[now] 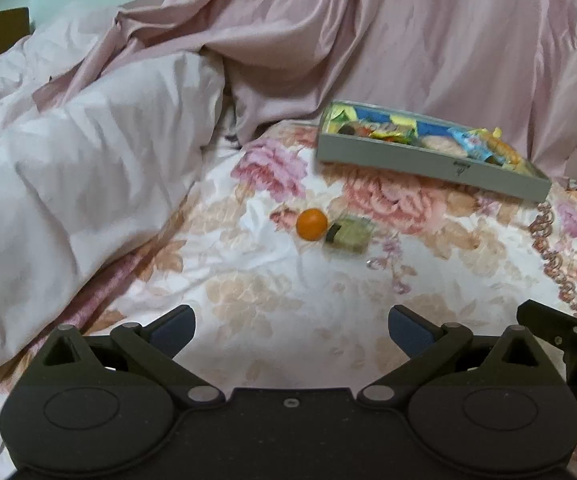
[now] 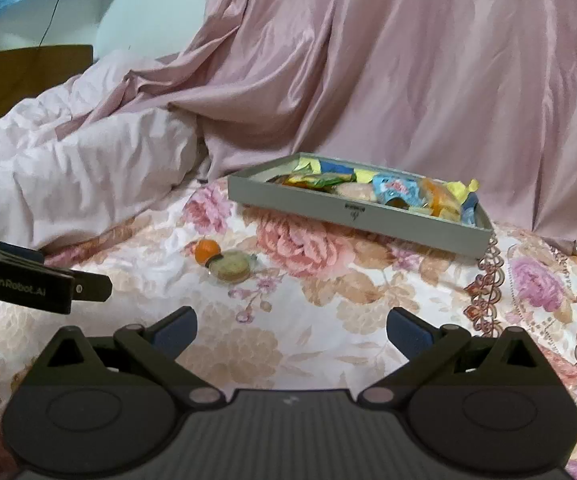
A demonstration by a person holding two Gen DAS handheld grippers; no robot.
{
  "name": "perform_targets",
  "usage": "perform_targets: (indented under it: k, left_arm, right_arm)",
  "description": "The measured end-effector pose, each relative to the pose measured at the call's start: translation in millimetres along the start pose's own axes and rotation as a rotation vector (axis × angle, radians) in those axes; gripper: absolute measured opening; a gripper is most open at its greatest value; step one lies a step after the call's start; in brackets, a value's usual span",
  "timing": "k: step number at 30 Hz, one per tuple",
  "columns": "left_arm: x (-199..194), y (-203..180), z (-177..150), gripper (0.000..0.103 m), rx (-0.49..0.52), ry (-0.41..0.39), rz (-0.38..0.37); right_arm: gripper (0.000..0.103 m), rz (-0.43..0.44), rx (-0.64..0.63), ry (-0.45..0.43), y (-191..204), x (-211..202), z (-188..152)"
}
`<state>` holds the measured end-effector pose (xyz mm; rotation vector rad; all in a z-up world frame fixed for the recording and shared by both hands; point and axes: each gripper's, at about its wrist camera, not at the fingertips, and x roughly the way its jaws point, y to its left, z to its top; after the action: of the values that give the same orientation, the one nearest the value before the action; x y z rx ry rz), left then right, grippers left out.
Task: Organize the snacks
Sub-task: 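Withdraw both tools from the tray back over the orange and biscuit, then grasp the small orange with the left gripper while the right gripper grasps the wrapped biscuit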
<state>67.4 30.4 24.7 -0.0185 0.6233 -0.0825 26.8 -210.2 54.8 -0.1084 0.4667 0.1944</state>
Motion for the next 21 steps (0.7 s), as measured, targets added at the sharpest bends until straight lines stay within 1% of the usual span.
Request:
perform_targets:
  k: [5,9,14,17,21]
  left_arm:
    - [14.5,4.9,6.4,0.102,0.005,0.010,0.018]
    - [31.2,10.0,10.7,0.102,0.021,0.023,0.050]
    - [51.8,19.3,14.9,0.102,0.000,0.041,0.061]
    - [65.6,23.6,21.5,0.102,-0.010,0.031,0.068]
    - [83.7,29.2,33.5,0.102,-0.017,0.007,0.076]
  right_arm:
    - [0.103,0.018,-0.014,0.041,2.3,16.0,-2.1]
    - [0.103,0.034,-0.038,0.069,5.5,31.4,-2.7]
    - [0.103,0.057,-0.062,0.097,8.7,48.9,-3.6]
    - [0.103,0.073,-0.079,0.115,10.7,60.1,-3.7]
    - [0.103,0.119,-0.081,0.141,10.0,79.7,-0.8]
